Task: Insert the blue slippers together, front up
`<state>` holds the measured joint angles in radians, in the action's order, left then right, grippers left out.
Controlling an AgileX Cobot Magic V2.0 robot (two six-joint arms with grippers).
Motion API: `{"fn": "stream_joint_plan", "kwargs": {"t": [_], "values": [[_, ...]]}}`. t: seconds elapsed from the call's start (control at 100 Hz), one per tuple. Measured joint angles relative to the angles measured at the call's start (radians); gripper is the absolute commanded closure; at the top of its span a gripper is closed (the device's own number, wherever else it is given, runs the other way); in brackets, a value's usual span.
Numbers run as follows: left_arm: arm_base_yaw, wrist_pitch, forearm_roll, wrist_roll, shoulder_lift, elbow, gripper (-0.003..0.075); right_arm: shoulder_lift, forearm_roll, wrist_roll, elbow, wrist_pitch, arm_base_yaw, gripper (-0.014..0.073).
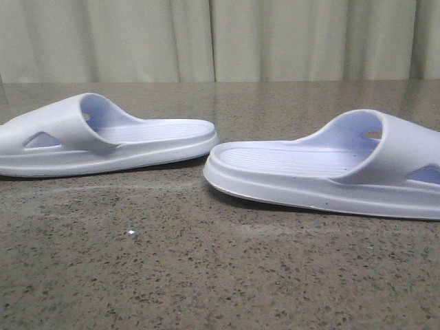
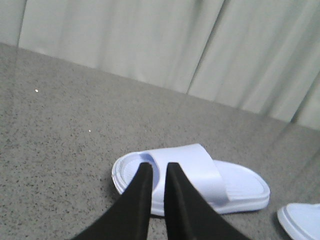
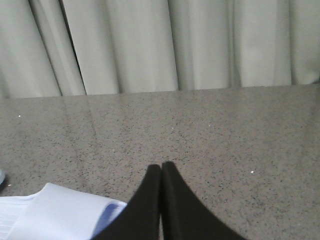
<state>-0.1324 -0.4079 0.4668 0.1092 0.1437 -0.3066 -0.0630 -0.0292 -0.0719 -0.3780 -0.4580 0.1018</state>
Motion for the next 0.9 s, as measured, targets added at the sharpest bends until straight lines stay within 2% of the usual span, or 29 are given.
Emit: {"fn": "stream_joint_plan", "kwargs": {"t": [0.13, 0.36, 0.41, 0.48, 0.6, 0.65, 0.7, 0.9], "values": [[0.000, -0.100, -0.034, 0.000, 0.105, -0.107, 0.0705, -0.059, 0.029, -0.002, -0.066, -0.082, 0.000, 0.0701], [0.000, -0.123, -0.041, 0.000, 0.197, -0.172, 0.0690, -0.116, 0.035, -0.002, -0.092, -0.111, 0.000, 0.0678], [0.000, -0.128, -0.042, 0.000, 0.200, -0.172, 0.0654, -0.117, 0.036, -0.002, -0.092, -0.115, 0.000, 0.0635], [0.000, -0.130, -0.042, 0.000, 0.200, -0.172, 0.0566, -0.117, 0.043, -0.002, -0.092, -0.115, 0.000, 0.0536], [0.000, -0.130, -0.040, 0.000, 0.200, -0.172, 0.0354, -0.117, 0.063, -0.003, -0.092, -0.115, 0.000, 0.0298], [0.000, -0.130, -0.032, 0.000, 0.200, -0.173, 0.0259, -0.117, 0.068, -0.003, -0.092, -0.115, 0.000, 0.0224], [0.000, -0.130, -0.019, 0.000, 0.200, -0.173, 0.0204, -0.117, 0.069, -0.003, -0.092, -0.115, 0.000, 0.0179], [0.000, -0.130, -0.002, -0.003, 0.200, -0.173, 0.0190, -0.117, 0.073, -0.003, -0.092, -0.094, 0.000, 0.0169]]}}
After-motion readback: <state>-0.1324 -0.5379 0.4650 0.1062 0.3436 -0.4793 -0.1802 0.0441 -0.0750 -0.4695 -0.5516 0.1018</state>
